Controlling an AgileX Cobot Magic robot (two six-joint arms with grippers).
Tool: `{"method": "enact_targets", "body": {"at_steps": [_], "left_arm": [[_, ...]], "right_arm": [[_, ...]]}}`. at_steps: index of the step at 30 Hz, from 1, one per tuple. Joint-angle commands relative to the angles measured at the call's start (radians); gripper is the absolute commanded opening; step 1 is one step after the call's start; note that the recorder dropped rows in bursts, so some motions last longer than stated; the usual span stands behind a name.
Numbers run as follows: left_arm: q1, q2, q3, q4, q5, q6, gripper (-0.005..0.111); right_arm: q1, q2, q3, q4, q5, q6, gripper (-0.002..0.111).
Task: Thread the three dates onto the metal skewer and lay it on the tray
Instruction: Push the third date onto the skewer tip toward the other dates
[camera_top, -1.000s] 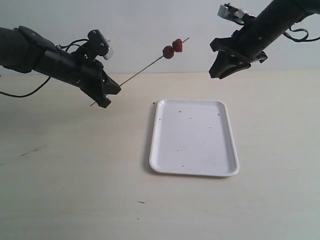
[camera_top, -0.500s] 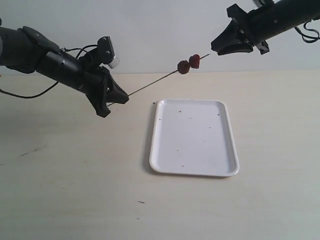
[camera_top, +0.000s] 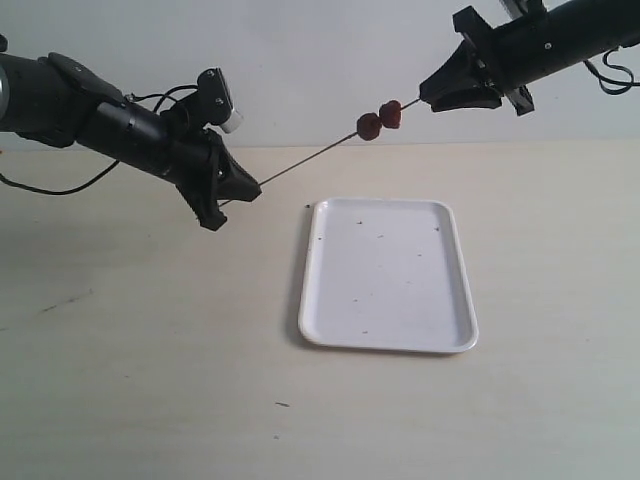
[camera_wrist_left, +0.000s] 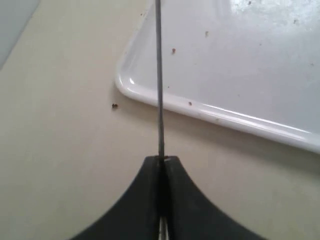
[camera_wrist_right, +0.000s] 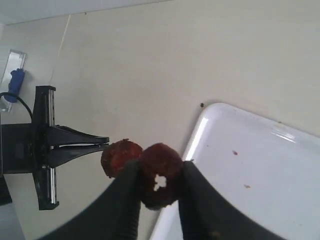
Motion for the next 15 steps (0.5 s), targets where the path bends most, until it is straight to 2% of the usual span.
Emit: {"method": "enact_targets", "body": {"at_steps": [1,5,15], "left_arm": [[-0.003,-0.002,-0.002,-0.028,-0.003,0.007,0.000],[-0.003,-0.002,-0.002,-0.026,-0.003,0.007,0.000],[-0.003,-0.002,-0.002,-0.026,-0.005,0.007,0.000]], "right_arm": [[0.001,-0.002,0.013,0.038,-0.001,-0.004,0.025],[0.001,-0.002,0.013,0.106,-0.001,-0.010,0.025],[0.001,-0.002,0.013,0.092,-0.001,-0.022,0.025]]}}
